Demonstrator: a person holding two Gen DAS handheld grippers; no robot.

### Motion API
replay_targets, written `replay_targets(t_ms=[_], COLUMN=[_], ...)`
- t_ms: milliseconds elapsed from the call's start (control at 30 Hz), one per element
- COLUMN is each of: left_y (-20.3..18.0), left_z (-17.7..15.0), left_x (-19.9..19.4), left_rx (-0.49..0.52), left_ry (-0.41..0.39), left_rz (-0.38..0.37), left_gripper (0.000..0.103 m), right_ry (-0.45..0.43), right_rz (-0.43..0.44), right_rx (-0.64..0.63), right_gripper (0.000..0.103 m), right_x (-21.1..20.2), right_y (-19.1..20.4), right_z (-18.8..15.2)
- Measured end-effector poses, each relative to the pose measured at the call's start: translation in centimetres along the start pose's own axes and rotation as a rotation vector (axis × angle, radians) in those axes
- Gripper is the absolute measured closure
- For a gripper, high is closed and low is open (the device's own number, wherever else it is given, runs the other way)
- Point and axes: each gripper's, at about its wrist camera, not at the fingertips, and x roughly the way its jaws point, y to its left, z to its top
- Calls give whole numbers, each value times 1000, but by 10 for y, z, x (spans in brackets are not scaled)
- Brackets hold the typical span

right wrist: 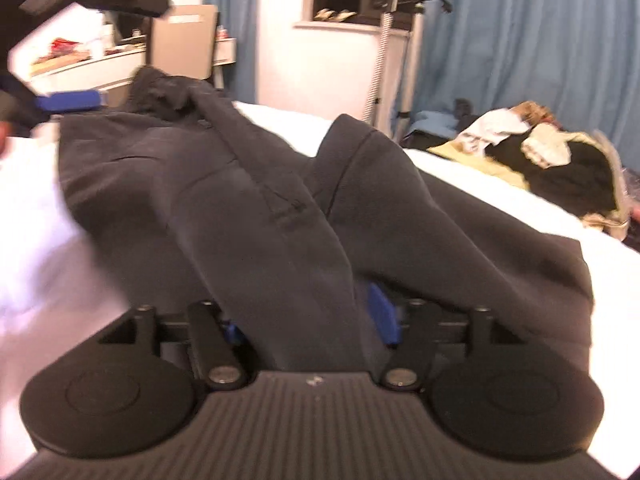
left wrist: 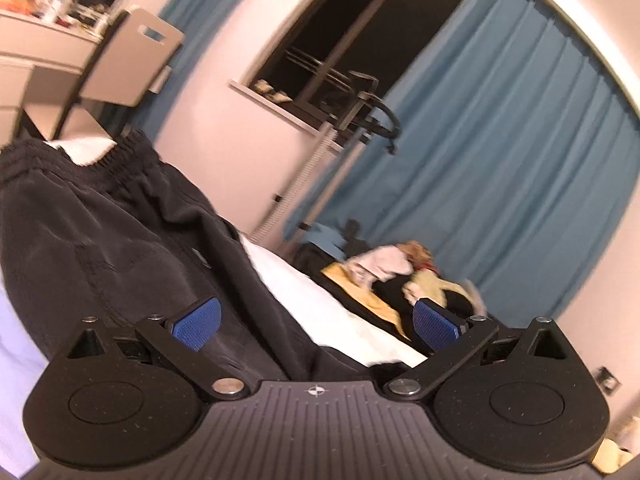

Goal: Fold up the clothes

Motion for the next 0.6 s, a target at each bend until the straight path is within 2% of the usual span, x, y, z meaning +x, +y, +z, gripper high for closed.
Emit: replay_targets(t_ms=[100,167,300,367,533,600], left_y=[-14,-25,-51,-60,-65,-60], left_z=[-7,-11,-17,-22,-43,-57], left_x=[-6,-9,-13,-13,3,17], left_rx=[77,130,272,346,437,447], left_ry=[54,102,199,245,355,388], left_rz=[-31,-80,-141,-138,-123,-104], left_gripper=[1,4,11,17,36,43], right_ry=[1,-21,-74,-101,-159,-183], right_rz=[30,34,-11,10,2,23], right_rx=[69,144,282,352,322,269], right_gripper=[35,34,34,34,35,40], right_x=[-34,-56,-74,-76,-74,-65], right_y=[-7,-22,-52,-68,-80,-79], right_z=[-8,-17,-36,-39,-43,-46])
